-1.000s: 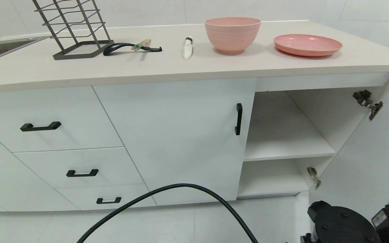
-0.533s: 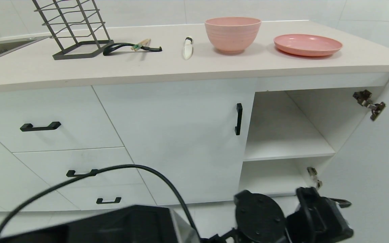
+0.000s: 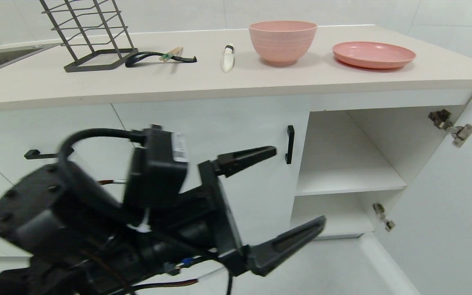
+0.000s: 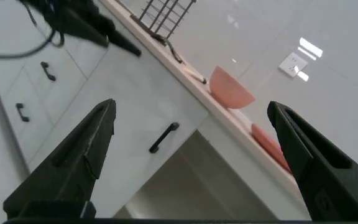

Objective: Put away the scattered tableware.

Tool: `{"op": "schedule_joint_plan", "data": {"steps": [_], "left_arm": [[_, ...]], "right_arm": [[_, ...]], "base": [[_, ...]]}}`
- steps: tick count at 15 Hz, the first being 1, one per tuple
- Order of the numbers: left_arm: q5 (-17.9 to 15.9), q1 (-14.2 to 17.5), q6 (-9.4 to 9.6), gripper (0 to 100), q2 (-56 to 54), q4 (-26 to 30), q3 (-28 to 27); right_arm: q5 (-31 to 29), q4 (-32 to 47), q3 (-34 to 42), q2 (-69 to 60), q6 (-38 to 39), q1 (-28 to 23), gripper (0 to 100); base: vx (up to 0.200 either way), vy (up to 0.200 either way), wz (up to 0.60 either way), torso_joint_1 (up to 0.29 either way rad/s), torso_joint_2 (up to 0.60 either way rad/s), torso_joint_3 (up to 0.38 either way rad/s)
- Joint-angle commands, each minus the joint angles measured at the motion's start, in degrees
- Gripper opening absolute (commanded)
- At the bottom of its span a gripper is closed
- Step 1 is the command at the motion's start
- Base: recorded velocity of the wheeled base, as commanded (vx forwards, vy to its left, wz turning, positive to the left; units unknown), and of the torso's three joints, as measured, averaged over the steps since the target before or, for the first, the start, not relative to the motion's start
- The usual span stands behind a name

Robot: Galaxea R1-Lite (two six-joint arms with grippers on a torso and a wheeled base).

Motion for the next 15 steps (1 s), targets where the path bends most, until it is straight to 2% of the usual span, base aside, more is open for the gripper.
{"op": "schedule_joint_plan", "data": {"steps": [1,3,4,6,7,9,11,12,13,14,15], "left_arm": [[-0.1,5.4,0.01,100,-16.5,1.1,12.4],[-0.1,9.3,0.1,100,-23.7,1.5,18.5],[-0.1,13.0,0.1,100,-27.9,1.9,20.9],[-0.1,20.1,0.1,100,-37.6,6.0,23.3],[-0.1,23.2,0.1,100,-43.5,10.5,23.6],[0.1,27.2,-0.16,100,-57.6,26.2,23.4],[0.2,27.7,-0.16,100,-71.1,44.4,21.9],[0.8,27.7,-0.25,100,-76.3,53.3,20.6],[1.5,27.7,-0.34,100,-78.9,58.2,20.0],[4.6,28.0,-1.04,100,-83.8,65.6,19.5],[5.2,28.1,-1.22,100,-84.4,66.3,19.7]], "right_arm": [[0.1,0.8,1.5,-1.4,-0.1,0.5,100],[0.1,6.7,1.5,-6.2,-0.1,1.0,100],[0.0,12.3,1.5,-10.6,-0.1,2.2,100],[-0.5,26.5,1.5,-21.4,-0.1,2.6,100],[-1.2,35.6,1.5,-27.6,-0.1,2.6,100],[-3.6,55.6,1.5,-39.2,-0.3,1.9,100],[-5.9,56.9,1.5,-39.2,0.8,1.8,100],[-10.9,60.0,1.5,-39.2,2.1,1.8,100],[-14.8,62.5,1.5,-39.2,3.3,1.8,100],[-24.5,68.7,1.5,-39.2,7.8,1.8,100],[-26.0,69.7,1.5,-39.2,8.6,1.8,100]], "base": [[0.0,0.0,0.0,0.0,0.0,0.0],[0.0,0.0,0.0,0.0,0.0,0.0],[0.0,0.0,0.0,0.0,0.0,0.0],[0.0,0.0,0.0,0.0,0.0,0.0],[0.0,0.0,0.0,0.0,0.0,0.0],[0.0,0.0,0.0,0.0,0.0,0.0],[0.0,0.0,0.0,0.0,0.0,0.0],[0.0,0.0,0.0,0.0,0.0,0.0],[0.0,0.0,0.0,0.0,0.0,0.0],[0.0,0.0,0.0,0.0,0.0,0.0],[0.0,0.0,0.0,0.0,0.0,0.0]]}}
